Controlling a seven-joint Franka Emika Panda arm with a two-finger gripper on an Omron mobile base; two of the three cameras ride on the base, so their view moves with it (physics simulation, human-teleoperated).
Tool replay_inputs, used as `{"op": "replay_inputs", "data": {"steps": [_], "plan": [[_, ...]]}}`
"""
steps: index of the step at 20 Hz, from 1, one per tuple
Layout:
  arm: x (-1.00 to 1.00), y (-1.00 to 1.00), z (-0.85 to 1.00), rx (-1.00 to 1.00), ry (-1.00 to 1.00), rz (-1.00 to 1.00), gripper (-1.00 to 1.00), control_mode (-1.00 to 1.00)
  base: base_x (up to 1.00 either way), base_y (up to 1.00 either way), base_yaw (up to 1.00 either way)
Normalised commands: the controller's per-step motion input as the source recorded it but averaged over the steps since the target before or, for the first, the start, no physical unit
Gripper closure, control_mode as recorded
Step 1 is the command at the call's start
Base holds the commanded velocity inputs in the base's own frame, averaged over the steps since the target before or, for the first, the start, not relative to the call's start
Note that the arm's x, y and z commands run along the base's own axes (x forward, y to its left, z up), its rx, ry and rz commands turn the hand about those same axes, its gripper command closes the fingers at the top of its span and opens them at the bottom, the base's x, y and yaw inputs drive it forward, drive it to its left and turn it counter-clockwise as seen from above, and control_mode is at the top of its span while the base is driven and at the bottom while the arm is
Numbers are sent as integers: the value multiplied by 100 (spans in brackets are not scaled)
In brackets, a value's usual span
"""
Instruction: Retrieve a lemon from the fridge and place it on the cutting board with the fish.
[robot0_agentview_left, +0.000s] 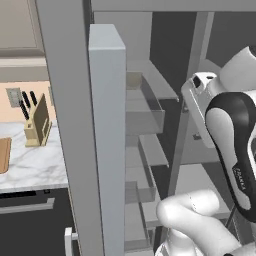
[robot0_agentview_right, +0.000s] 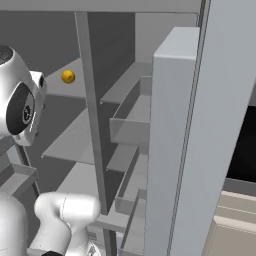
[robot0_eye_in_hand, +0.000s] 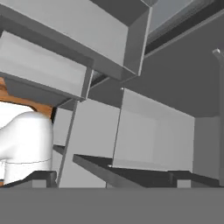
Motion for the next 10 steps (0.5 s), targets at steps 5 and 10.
{"op": "replay_inputs", "data": {"steps": [5, 10], "plan": [[69, 21, 9, -10, 0, 10, -100, -100, 0, 0, 0], [13, 5, 10, -4, -5, 0, -100, -100, 0, 0, 0]]}}
